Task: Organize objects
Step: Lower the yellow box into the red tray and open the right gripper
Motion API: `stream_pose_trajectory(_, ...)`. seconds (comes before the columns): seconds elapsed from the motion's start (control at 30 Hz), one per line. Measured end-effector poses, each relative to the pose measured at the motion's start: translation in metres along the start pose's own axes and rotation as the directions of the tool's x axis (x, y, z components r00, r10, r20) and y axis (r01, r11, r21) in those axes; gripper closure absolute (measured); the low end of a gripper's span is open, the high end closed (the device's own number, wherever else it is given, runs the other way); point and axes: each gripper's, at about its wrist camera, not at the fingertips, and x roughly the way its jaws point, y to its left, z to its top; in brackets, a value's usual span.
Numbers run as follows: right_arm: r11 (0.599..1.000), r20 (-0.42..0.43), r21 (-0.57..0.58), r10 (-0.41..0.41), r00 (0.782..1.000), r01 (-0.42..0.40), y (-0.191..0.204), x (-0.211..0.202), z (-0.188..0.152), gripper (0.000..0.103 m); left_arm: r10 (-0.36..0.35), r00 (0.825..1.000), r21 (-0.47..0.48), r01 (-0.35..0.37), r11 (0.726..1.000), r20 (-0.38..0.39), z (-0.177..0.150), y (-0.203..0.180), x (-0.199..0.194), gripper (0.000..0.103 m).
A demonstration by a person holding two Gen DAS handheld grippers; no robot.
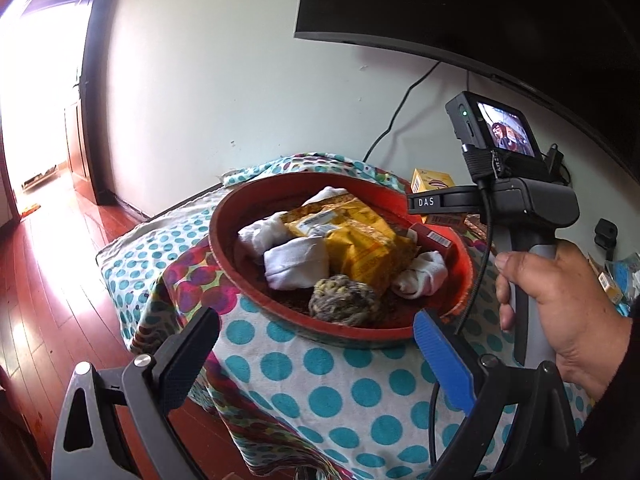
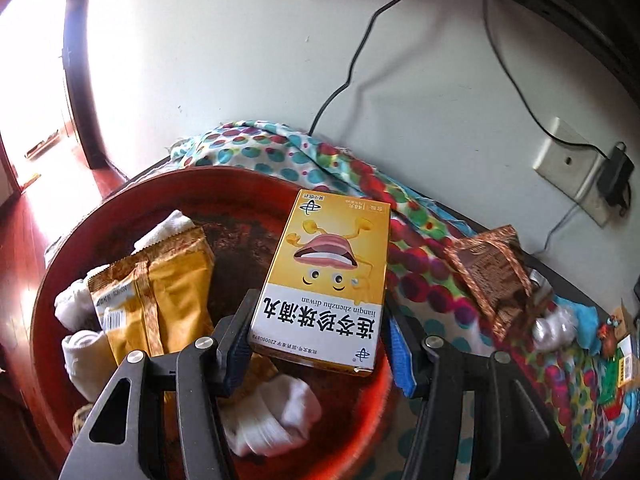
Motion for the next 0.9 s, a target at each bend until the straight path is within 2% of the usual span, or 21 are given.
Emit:
stream_pose_trajectory(0.13,1.0,-0.013,-0.003,0.003,1.0,-0.003,0.01,0.01,0.002,0.049,-0.001,1.0,-0.017,0.001,1.0,-0.006,0.002,0.007,0.003,0.003)
stream_pose_trajectory(0.27,1.0,-0.019,-0.017,0.013,1.0,-0.014,0.021,0.015,0.0,0.049,0.01,1.0,0.01,-0.011,1.0,0.024,0.004,0.004,-0.001,0.003)
stream_pose_trajectory(0.47,0.999,-0.039,-0.038,0.018,0.999,-0.019,0.038,0.024,0.003,0.049,-0.001,1.0,-0.005,0.001,1.0,0.001,0.004,0.006,0.003,0.003)
stream_pose_trajectory(0.7,1.0,-0.085,-0.014,0.016,0.996,-0.018,0.037,0.038,0.004,0.048,0.002,1.0,-0.01,-0.002,1.0,-0.003,0.003,0.005,0.004,0.003)
stream_pose_trajectory(0.9,1.0,-0.087,-0.016,0.011,0.996,-0.012,0.037,0.041,0.003,0.048,0.004,1.0,0.004,-0.004,1.0,-0.01,0.001,0.001,0.005,0.003)
